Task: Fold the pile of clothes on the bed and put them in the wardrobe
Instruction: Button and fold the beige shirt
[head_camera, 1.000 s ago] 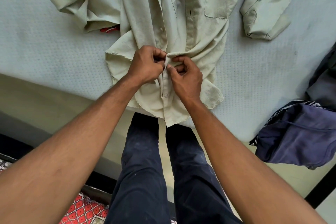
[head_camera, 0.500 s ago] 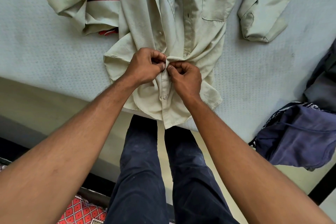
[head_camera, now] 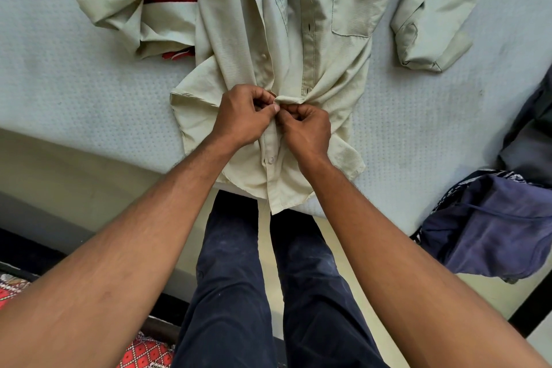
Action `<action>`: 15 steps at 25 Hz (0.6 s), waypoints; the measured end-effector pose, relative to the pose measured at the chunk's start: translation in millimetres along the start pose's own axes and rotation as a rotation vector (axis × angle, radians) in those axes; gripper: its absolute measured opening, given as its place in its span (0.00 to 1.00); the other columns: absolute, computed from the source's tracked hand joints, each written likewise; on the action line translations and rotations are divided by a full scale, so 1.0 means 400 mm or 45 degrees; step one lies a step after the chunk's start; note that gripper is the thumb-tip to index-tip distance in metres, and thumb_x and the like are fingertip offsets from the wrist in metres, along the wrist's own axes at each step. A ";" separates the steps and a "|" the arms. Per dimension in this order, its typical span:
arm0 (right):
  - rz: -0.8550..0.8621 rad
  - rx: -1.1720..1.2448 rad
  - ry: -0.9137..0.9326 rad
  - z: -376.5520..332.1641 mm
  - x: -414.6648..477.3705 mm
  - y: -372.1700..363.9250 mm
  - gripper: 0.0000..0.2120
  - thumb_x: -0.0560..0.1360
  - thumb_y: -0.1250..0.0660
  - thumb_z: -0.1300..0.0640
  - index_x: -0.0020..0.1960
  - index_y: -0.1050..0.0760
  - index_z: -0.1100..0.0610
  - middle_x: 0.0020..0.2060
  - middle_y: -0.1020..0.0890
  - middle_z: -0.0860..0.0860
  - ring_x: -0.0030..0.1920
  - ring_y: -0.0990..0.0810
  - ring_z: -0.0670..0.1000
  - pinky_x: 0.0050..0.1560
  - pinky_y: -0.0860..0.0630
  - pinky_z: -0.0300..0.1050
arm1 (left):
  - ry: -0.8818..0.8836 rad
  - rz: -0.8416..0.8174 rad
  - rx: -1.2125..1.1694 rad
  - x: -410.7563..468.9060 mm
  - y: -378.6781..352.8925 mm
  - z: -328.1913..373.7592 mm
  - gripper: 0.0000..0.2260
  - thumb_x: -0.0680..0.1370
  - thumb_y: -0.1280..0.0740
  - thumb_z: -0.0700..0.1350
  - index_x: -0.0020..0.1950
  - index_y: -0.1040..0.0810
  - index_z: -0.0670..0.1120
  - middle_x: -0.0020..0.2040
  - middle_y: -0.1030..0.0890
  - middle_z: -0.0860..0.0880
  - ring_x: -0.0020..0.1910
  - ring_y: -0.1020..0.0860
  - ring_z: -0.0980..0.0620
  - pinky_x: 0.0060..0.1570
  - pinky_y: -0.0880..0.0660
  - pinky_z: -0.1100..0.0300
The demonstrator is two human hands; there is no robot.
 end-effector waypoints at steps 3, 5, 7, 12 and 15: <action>-0.055 0.206 -0.055 0.007 -0.002 0.001 0.04 0.75 0.27 0.57 0.44 0.13 0.56 0.36 0.13 0.50 0.40 0.14 0.48 0.50 0.16 0.51 | 0.027 -0.021 0.020 -0.004 -0.006 0.002 0.05 0.79 0.30 0.44 0.49 0.15 0.45 0.42 0.16 0.51 0.39 0.19 0.56 0.39 0.25 0.70; -0.115 0.353 -0.084 0.004 -0.014 0.000 0.05 0.77 0.28 0.60 0.44 0.14 0.57 0.37 0.13 0.51 0.39 0.15 0.46 0.45 0.19 0.43 | 0.059 -0.038 -0.047 -0.001 -0.001 -0.006 0.06 0.79 0.31 0.44 0.49 0.15 0.45 0.41 0.15 0.49 0.42 0.17 0.51 0.44 0.20 0.59; -0.172 0.405 -0.080 0.002 -0.025 -0.001 0.06 0.78 0.28 0.60 0.43 0.14 0.55 0.35 0.13 0.49 0.37 0.16 0.43 0.42 0.23 0.37 | 0.094 -0.075 -0.116 0.003 0.002 -0.014 0.05 0.79 0.31 0.44 0.48 0.15 0.47 0.41 0.15 0.48 0.44 0.16 0.49 0.48 0.18 0.52; -0.274 0.476 -0.096 -0.010 -0.029 -0.004 0.06 0.78 0.27 0.60 0.42 0.15 0.56 0.34 0.14 0.49 0.34 0.18 0.41 0.37 0.25 0.33 | 0.172 -0.142 -0.273 0.007 0.002 -0.018 0.06 0.80 0.32 0.44 0.46 0.16 0.46 0.44 0.15 0.42 0.42 0.19 0.51 0.55 0.21 0.47; -0.344 0.534 -0.116 -0.018 -0.022 -0.003 0.06 0.77 0.27 0.62 0.41 0.16 0.59 0.34 0.15 0.51 0.32 0.18 0.43 0.35 0.24 0.34 | 0.176 -0.199 -0.412 0.001 0.006 -0.010 0.07 0.81 0.32 0.40 0.44 0.18 0.47 0.38 0.18 0.48 0.38 0.21 0.56 0.47 0.21 0.56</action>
Point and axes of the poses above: each hand's wrist, its own x-axis towards the middle knuckle, its own y-axis out of the back of the hand, z = x × y, the point moved 5 cm from there along x, towards the middle knuckle
